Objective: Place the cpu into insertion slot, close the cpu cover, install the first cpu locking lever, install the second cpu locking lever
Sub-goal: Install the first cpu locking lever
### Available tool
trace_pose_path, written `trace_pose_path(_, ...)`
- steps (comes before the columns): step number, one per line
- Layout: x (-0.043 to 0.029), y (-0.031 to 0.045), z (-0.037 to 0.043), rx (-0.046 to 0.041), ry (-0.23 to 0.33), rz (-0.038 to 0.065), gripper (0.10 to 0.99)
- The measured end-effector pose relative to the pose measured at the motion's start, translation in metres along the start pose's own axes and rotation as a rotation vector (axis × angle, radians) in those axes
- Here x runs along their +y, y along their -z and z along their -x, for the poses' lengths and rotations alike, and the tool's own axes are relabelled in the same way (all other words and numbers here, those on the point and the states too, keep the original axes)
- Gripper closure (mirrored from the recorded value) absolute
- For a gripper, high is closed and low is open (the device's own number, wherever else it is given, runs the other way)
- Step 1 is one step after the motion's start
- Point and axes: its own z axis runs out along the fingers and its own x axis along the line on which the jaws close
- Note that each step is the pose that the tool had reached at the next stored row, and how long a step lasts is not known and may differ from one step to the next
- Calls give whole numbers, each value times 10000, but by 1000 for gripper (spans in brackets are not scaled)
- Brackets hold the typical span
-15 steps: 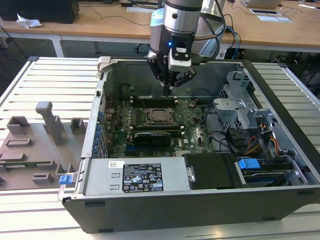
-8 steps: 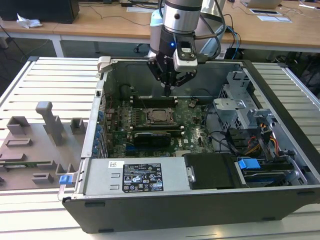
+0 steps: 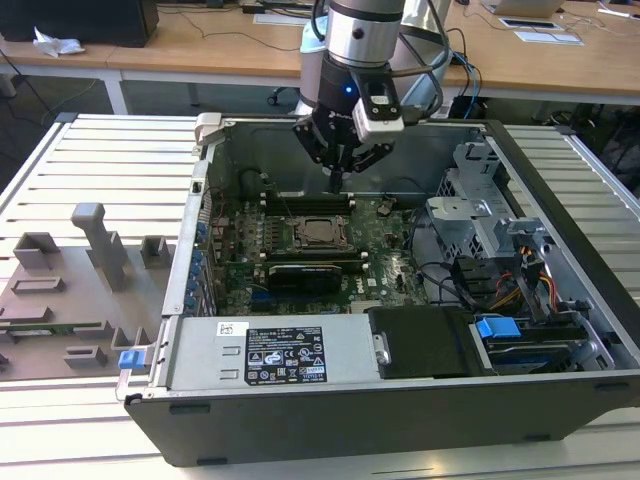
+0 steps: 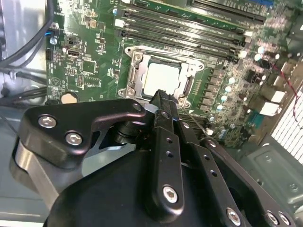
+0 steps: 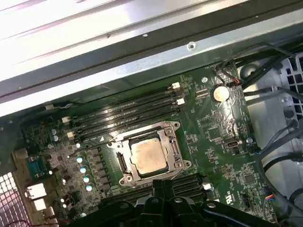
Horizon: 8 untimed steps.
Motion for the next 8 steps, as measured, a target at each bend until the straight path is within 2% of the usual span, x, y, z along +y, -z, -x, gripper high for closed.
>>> trace_pose_path(3,0,0,0,-25,378,-13,980)
trace_pose_path(8,0,0,0,-91,1391,-44,980)
